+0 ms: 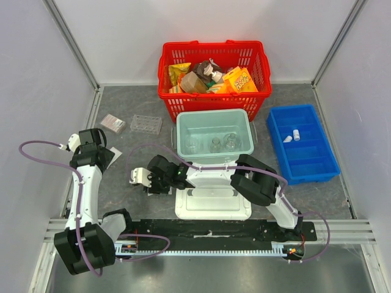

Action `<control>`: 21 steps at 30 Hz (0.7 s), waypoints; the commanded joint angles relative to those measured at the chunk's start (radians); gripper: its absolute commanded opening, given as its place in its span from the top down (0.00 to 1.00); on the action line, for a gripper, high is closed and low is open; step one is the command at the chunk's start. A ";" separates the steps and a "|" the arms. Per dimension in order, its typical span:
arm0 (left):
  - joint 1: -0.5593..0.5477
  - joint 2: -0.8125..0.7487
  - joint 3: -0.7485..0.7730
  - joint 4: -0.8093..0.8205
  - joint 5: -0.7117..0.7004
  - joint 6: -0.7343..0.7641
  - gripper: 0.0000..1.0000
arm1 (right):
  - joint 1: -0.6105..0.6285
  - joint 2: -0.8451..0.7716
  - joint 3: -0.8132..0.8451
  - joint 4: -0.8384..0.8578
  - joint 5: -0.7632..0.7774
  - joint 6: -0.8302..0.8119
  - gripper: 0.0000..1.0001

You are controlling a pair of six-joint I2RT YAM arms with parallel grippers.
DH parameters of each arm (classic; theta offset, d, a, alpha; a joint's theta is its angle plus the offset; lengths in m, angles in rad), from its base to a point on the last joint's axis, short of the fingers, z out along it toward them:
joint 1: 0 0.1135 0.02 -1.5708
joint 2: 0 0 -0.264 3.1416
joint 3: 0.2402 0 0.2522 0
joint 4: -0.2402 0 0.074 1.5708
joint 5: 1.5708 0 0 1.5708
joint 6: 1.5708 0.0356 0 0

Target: Organize the chemistry lab equipment

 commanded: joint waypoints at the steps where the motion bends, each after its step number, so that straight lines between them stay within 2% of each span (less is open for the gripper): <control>1: 0.007 -0.021 -0.004 0.039 -0.004 0.008 0.51 | -0.001 -0.072 -0.008 0.045 0.001 0.028 0.59; 12: 0.005 -0.027 -0.007 0.041 0.016 0.011 0.51 | -0.001 -0.107 -0.030 0.054 0.024 0.028 0.58; 15: 0.007 -0.033 -0.011 0.036 0.012 0.008 0.51 | -0.005 -0.104 -0.037 0.042 0.025 -0.007 0.36; 19: 0.005 -0.041 -0.016 0.038 0.012 0.006 0.51 | -0.021 -0.078 -0.005 -0.017 -0.005 -0.035 0.21; 21: 0.005 -0.041 -0.019 0.039 0.012 0.006 0.51 | -0.032 -0.067 0.010 -0.041 -0.021 -0.037 0.17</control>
